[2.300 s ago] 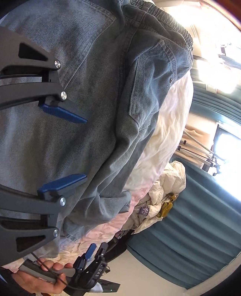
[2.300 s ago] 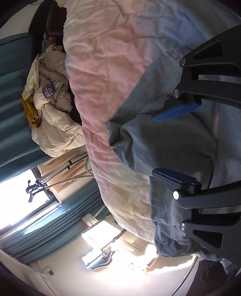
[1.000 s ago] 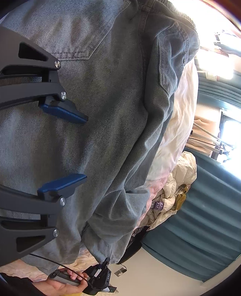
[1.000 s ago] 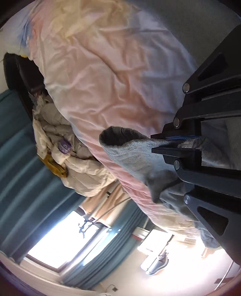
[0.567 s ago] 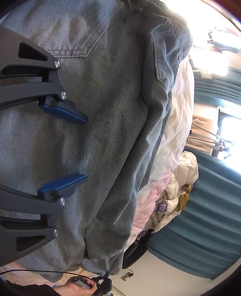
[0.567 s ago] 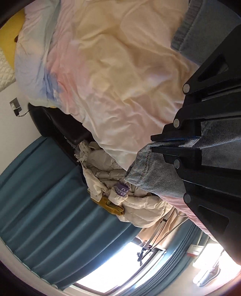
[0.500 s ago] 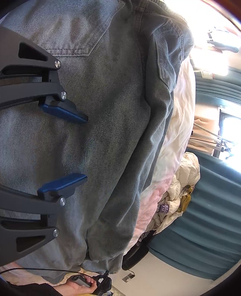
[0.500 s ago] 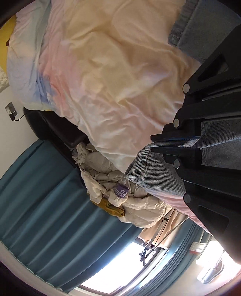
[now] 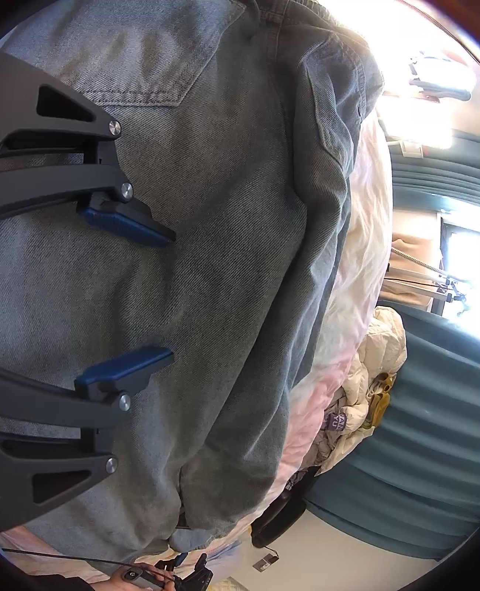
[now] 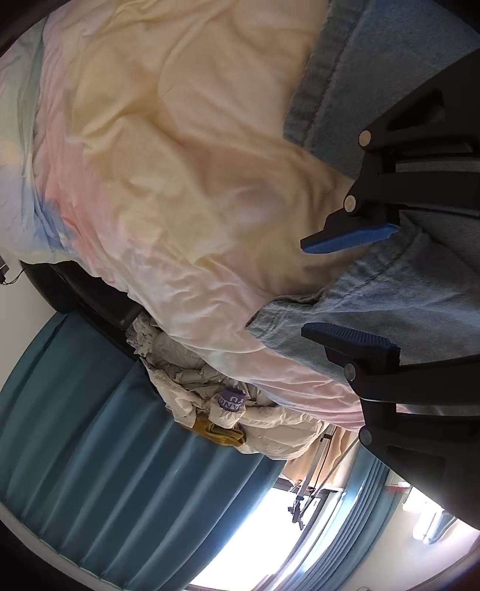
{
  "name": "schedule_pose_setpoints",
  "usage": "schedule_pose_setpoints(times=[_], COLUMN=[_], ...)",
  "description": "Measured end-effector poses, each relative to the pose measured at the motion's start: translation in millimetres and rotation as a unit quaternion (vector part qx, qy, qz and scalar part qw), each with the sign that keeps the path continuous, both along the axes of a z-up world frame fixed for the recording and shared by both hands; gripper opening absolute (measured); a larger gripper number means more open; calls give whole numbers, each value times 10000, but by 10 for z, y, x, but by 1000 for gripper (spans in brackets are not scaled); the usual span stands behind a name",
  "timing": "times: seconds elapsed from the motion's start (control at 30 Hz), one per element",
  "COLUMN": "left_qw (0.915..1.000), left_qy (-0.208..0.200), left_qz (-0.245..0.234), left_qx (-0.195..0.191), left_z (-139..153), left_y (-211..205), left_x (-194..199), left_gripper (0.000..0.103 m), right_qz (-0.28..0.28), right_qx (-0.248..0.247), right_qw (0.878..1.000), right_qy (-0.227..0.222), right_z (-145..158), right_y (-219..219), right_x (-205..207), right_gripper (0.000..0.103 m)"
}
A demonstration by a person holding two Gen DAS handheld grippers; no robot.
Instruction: Fold clothes
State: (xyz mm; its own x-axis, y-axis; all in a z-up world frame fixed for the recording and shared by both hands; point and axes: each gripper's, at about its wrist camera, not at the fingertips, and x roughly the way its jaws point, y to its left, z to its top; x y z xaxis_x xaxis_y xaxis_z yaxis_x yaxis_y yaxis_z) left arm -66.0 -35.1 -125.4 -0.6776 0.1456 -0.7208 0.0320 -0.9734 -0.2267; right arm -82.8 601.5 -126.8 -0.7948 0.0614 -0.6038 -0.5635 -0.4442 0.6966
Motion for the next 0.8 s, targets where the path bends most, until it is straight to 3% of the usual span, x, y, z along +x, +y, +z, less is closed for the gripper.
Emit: schedule_pose_setpoints(times=[0.13, 0.3, 0.43, 0.57, 0.73, 0.77, 0.8], left_qw=[9998, 9996, 9997, 9996, 9993, 9993, 9994], left_qy=[0, 27, 39, -13, -6, 37, 79], left_qz=[-161, -222, -169, -157, -203, -206, -210], left_qx=[-141, -182, -189, -246, -330, -304, -277], left_z=[45, 96, 100, 50, 6, 16, 26], left_y=[43, 32, 14, 29, 70, 69, 69], left_x=[122, 220, 212, 167, 124, 124, 124], left_gripper=[58, 58, 58, 58, 58, 58, 58], right_qz=[153, 369, 465, 1063, 1104, 1043, 954], right_qx=[-631, -1082, -1593, -1733, -1318, -1193, -1030], right_qw=[9977, 9924, 9855, 9786, 9846, 9867, 9893], right_qy=[-196, -459, -367, -332, -326, -361, -399], right_z=[-69, -164, -287, -369, -433, -432, -419], right_y=[-108, -292, -440, -635, -609, -560, -502], right_x=[180, 329, 384, 114, -106, -134, -149], right_gripper=[39, 39, 39, 39, 39, 34, 14])
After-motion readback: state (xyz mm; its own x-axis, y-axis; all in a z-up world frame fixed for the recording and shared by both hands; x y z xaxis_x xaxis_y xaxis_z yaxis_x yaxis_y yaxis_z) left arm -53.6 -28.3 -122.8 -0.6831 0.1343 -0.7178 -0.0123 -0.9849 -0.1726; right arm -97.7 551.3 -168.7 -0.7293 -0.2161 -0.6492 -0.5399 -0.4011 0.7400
